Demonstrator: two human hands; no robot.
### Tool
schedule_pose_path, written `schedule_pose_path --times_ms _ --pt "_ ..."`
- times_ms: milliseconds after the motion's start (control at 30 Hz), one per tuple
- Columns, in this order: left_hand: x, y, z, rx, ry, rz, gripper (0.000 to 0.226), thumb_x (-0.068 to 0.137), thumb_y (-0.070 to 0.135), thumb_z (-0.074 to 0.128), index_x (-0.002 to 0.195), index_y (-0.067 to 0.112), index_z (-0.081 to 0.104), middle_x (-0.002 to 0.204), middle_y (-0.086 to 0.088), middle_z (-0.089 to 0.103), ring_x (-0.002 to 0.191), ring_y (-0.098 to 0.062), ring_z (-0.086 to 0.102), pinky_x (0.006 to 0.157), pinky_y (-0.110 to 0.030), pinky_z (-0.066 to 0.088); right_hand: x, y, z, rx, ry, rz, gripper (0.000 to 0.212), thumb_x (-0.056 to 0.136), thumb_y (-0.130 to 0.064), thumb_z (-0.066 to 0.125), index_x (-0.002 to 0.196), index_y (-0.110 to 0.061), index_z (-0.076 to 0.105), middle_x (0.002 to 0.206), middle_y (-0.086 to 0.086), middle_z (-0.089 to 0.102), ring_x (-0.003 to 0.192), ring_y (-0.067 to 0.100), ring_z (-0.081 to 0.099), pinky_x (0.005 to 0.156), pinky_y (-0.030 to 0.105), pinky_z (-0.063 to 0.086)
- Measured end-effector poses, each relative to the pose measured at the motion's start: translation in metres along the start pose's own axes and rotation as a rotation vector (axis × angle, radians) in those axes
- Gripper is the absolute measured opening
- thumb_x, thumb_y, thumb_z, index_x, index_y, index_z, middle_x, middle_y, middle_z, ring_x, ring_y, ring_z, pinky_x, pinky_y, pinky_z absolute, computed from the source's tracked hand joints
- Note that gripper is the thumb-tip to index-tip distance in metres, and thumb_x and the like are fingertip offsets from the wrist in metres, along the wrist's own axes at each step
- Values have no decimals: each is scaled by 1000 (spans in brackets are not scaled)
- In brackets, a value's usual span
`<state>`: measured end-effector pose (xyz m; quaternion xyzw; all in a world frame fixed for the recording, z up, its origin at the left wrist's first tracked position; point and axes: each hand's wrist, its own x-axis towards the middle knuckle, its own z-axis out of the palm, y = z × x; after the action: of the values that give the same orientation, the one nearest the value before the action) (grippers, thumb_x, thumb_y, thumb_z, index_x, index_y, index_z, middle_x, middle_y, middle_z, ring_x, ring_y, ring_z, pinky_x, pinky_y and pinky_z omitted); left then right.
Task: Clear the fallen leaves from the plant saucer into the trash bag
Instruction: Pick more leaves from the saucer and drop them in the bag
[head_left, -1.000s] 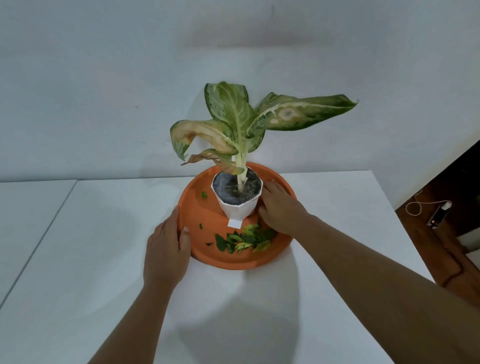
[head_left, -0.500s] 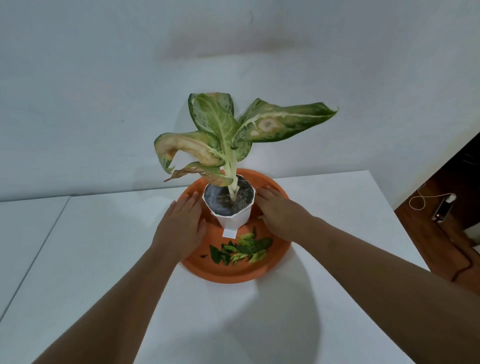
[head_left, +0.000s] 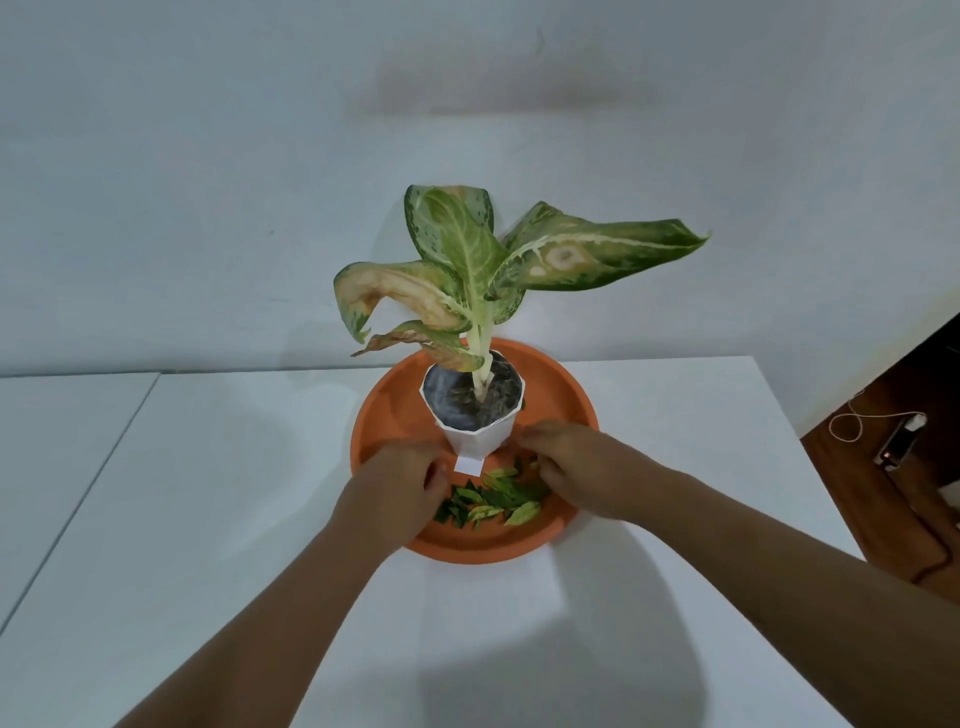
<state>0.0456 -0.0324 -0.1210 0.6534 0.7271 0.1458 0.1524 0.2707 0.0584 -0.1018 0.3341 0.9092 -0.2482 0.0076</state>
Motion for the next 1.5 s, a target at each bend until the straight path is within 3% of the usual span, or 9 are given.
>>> schedule_pose_path --times_ms 167,433,567,633,800,900,1067,1233,1500 --pt "29 -6 -9 38 -16 -52 11 88 17 52 98 18 58 92 5 58 86 -15 58 76 -29 51 46 21 3 -82 110 67 60 80 -12 35 139 -12 47 138 10 51 125 30 47 105 45 41" --pt "-18 14 -2 3 -147 48 38 98 27 46 135 21 54 143 8 53 128 -15 52 106 -27 42 4 2 11 -157 -70 -19 49 89 -8 41 138 -12 49 146 5 44 132 24 45 107 39 41" --pt "-21 17 -5 -186 -81 5 18 95 29 52 99 26 69 86 10 70 78 -9 67 71 -27 59 -10 -16 2 35 -40 -75 40 94 -11 41 129 -20 58 136 -4 56 122 12 51 103 26 42" --pt "-11 12 -8 -199 -39 -12 17 95 27 54 100 26 70 85 9 70 76 -10 66 72 -30 59 0 -9 0 43 21 -30 35 93 -15 43 123 -17 62 127 -1 61 115 14 54 99 24 43" --pt "1 8 -4 11 -314 -1 53 95 39 48 145 24 39 150 6 42 139 -18 38 112 -42 39 18 0 7 12 67 158 28 91 -27 45 106 -11 62 110 7 61 103 23 58 92 38 49" --pt "-16 20 -1 -38 -382 27 57 97 39 47 150 23 33 158 6 28 149 -17 19 121 -40 23 2 -23 15 89 -39 63 28 90 -24 44 108 -13 63 112 6 62 104 20 55 94 37 47" --pt "-28 15 -10 -282 -211 22 27 92 27 60 118 25 65 101 8 69 91 -8 64 81 -31 57 -13 -29 7 185 -29 42 33 91 -16 52 123 -15 61 118 4 61 110 18 54 97 34 44" --pt "-17 12 -14 -97 -280 -47 52 85 46 64 131 27 51 123 10 57 117 -16 52 99 -37 48 2 -22 -4 36 -82 129 47 86 -25 61 132 -28 52 123 6 55 116 24 50 100 36 41" --pt "-15 25 2 -310 -1 -236 55 83 39 71 129 31 43 118 11 52 105 -13 56 77 -26 55 -7 -18 14 20 158 152 30 89 -27 54 118 -18 61 110 3 60 104 21 55 88 31 48"
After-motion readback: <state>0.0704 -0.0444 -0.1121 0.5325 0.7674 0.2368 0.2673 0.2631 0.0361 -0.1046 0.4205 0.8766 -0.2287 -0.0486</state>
